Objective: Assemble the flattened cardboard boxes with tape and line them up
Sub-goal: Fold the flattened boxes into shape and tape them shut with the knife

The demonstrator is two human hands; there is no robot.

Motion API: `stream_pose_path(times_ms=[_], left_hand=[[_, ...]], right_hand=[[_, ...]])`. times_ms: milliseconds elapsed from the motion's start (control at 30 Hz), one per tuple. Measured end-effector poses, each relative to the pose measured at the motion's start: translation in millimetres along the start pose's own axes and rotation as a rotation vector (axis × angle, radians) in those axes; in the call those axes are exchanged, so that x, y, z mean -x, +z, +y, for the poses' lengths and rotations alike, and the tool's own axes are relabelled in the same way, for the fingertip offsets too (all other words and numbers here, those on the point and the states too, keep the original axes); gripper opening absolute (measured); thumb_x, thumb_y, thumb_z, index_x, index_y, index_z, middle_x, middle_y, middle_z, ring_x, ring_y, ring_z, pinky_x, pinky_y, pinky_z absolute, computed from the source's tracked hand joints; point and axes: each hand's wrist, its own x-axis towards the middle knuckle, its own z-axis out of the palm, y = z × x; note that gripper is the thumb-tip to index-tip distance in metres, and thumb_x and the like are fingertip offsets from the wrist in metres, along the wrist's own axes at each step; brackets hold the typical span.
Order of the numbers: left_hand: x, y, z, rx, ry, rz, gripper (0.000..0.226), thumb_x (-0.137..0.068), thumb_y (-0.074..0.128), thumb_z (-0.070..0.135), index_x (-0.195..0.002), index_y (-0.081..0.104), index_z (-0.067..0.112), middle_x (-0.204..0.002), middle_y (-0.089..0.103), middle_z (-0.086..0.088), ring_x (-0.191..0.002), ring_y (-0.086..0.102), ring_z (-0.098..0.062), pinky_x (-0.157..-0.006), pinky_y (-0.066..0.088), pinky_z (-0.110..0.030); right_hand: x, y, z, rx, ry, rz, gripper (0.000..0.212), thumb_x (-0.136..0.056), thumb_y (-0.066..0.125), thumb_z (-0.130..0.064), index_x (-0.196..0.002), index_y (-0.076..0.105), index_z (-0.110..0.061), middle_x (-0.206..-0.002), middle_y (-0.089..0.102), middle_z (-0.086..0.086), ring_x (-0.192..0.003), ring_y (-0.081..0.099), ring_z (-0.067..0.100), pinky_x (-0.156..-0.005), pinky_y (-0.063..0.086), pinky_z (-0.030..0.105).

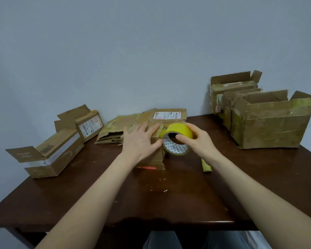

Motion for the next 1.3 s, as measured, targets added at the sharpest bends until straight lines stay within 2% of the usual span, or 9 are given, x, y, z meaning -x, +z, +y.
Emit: stream_pose_path(times_ms=[100,300,467,833,1000,1067,1133,1200,1300], left_hand=[[-2,3,4,0.031,0.055,-0.002,0.062,-0.092,0.036,0.058,-0.148,0.013,0.046,-0.158,0.020,0.008,-0.145,0.019,-0.021,-0.112,0.021,-0.056],[-8,5,3,0.014,0.038,-0.034,0.060,-0.093,0.032,0.060,-0.148,0.012,0.045,-0.159,0.017,0.006,-0.145,0.019,-0.024,-0.112,0.022,-0.058],[-7,3,3,0.003,0.036,-0.050,0.060,-0.094,0.031,0.061,-0.148,0.011,0.045,-0.159,0.016,0.004,-0.145,0.019,-0.026,-0.111,0.024,-0.057],[-6,9,3,-0.026,-0.014,-0.021,0.057,-0.093,0.030,0.060,-0.146,0.014,0.046,-0.157,0.023,0.003,-0.144,0.022,-0.026,-0.109,0.025,-0.056],[-7,9,18,-0.017,0.103,0.050,0.040,-0.100,0.039,0.037,-0.140,0.041,0.035,-0.156,0.026,-0.002,-0.144,0.021,-0.021,-0.113,0.026,-0.047],[-5,9,27,-0.032,0.125,0.050,0.037,-0.100,0.038,0.030,-0.134,0.052,0.029,-0.158,0.020,0.000,-0.145,0.018,-0.020,-0.115,0.021,-0.046],[-5,7,32,-0.042,0.085,0.010,0.038,-0.097,0.036,0.033,-0.127,0.059,0.028,-0.159,0.017,0.002,-0.145,0.017,-0.021,-0.115,0.020,-0.049],[-4,4,34,-0.060,0.065,-0.047,0.039,-0.096,0.035,0.036,-0.121,0.064,0.030,-0.160,0.012,0.001,-0.145,0.015,-0.023,-0.115,0.019,-0.052],[-4,0,37,-0.047,0.051,-0.073,0.040,-0.096,0.033,0.035,-0.121,0.064,0.030,-0.160,0.010,0.001,-0.146,0.013,-0.023,-0.115,0.018,-0.053]], right_hand=[[-3,4,1,-0.036,0.008,-0.009,0.060,-0.080,0.075,-0.039,-0.135,0.051,-0.034,-0.133,0.056,-0.008,-0.120,0.053,0.011,-0.101,0.045,0.035],[-5,-17,8,0.009,0.024,0.013,0.038,-0.080,0.075,-0.033,-0.116,0.063,-0.037,-0.108,0.067,-0.008,-0.101,0.064,0.016,-0.093,0.052,0.045],[-13,-26,4,0.139,-0.007,-0.036,0.034,-0.083,0.072,-0.027,-0.116,0.063,-0.030,-0.106,0.067,-0.006,-0.101,0.063,0.016,-0.095,0.049,0.041],[-15,-28,9,0.271,0.038,-0.107,0.049,-0.083,0.073,-0.029,-0.128,0.057,-0.026,-0.115,0.061,-0.001,-0.108,0.056,0.019,-0.092,0.045,0.032],[-15,-28,14,0.331,0.099,-0.162,0.064,-0.082,0.072,-0.040,-0.140,0.047,-0.029,-0.134,0.056,-0.003,-0.124,0.050,0.017,-0.105,0.040,0.033],[-11,-31,13,0.374,0.125,-0.159,0.071,-0.079,0.074,-0.041,-0.143,0.044,-0.029,-0.129,0.058,-0.001,-0.120,0.053,0.017,-0.103,0.042,0.034],[-8,-42,10,0.468,0.178,-0.088,0.072,-0.075,0.078,-0.043,-0.137,0.049,-0.023,-0.117,0.061,0.001,-0.109,0.057,0.018,-0.094,0.046,0.033],[-2,-55,6,0.612,0.261,-0.001,0.058,-0.070,0.081,-0.046,-0.116,0.057,-0.020,-0.111,0.062,0.003,-0.100,0.057,0.019,-0.085,0.048,0.033],[11,-57,1,0.810,0.430,-0.045,0.052,-0.067,0.082,-0.050,-0.100,0.058,-0.017,-0.111,0.061,0.005,-0.103,0.059,0.024,-0.079,0.048,0.033]])
